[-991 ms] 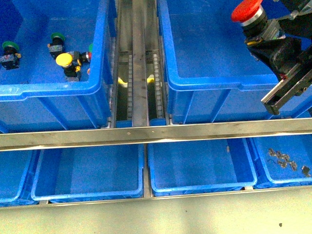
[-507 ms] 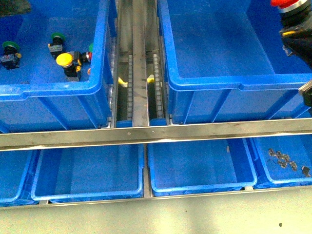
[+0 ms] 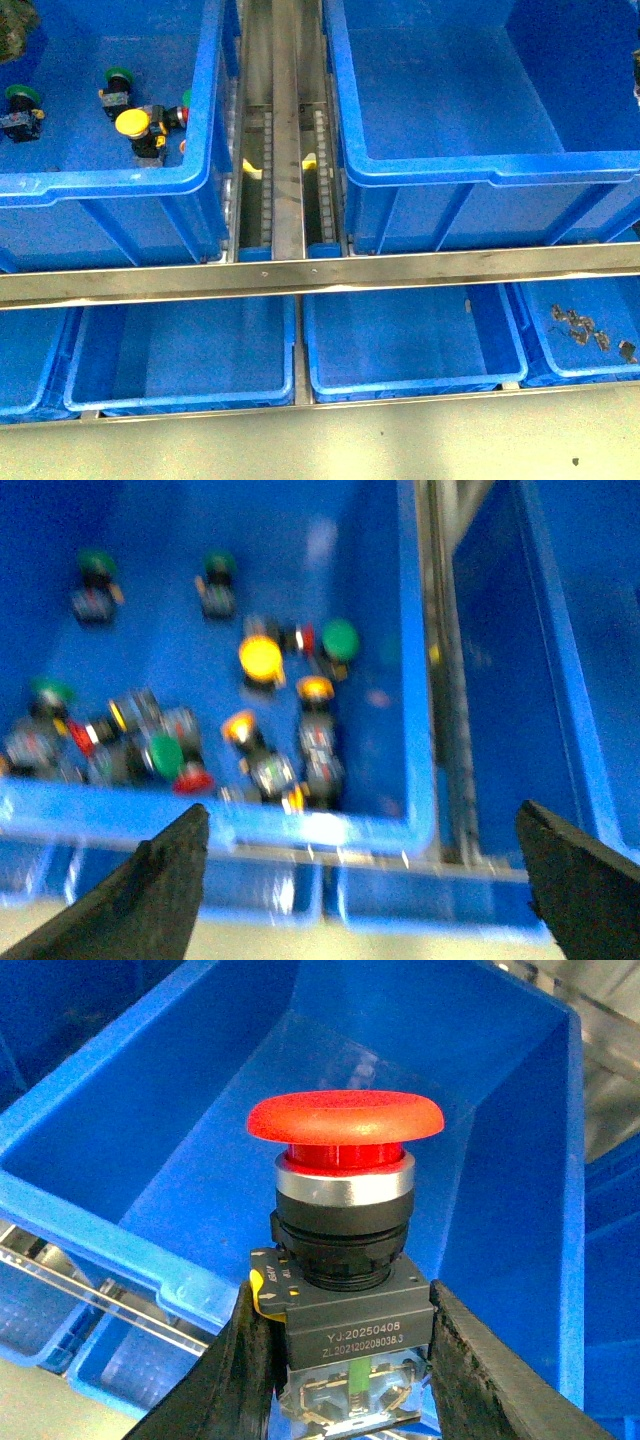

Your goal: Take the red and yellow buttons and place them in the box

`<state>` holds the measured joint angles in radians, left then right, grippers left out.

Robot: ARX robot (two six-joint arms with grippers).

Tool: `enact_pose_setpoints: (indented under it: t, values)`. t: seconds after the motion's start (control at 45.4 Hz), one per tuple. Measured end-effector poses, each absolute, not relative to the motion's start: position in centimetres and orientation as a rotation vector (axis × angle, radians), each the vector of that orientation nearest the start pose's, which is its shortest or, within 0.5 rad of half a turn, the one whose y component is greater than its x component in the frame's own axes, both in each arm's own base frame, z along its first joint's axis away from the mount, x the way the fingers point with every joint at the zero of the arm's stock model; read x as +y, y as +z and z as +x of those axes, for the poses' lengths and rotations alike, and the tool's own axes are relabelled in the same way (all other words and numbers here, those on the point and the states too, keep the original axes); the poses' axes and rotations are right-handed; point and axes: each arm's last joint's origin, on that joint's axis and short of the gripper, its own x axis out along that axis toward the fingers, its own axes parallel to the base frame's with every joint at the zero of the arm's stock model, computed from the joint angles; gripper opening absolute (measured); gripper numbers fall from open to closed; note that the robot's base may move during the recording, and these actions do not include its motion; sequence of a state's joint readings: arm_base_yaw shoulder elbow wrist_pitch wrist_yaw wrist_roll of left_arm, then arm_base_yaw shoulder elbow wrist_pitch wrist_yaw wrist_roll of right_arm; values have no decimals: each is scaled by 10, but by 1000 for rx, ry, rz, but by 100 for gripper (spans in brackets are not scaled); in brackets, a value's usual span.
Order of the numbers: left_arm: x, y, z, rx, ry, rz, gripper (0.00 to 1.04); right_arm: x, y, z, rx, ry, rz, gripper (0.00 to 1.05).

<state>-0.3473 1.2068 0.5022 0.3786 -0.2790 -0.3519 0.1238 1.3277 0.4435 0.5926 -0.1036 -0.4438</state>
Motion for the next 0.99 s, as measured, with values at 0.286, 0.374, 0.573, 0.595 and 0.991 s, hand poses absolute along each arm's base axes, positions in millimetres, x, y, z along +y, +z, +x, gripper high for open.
enact_pose_setpoints:
  t: [0.286,0.374,0.573,0.595,0.991]
  values:
    - [-25,186,187,1,-5,-29,26,51,181,247,266,288,-432,35]
    - [-17,179,178,6,-7,-19,8,55,180,248,277,267,-431,34]
    - [-4,168,164,-7,-20,-12,3,62,178,247,285,263,-428,34]
    - [-3,165,162,5,-11,-12,3,63,178,247,287,260,-428,34]
    - [0,167,142,-1,-2,-11,3,72,177,250,283,245,-417,34]
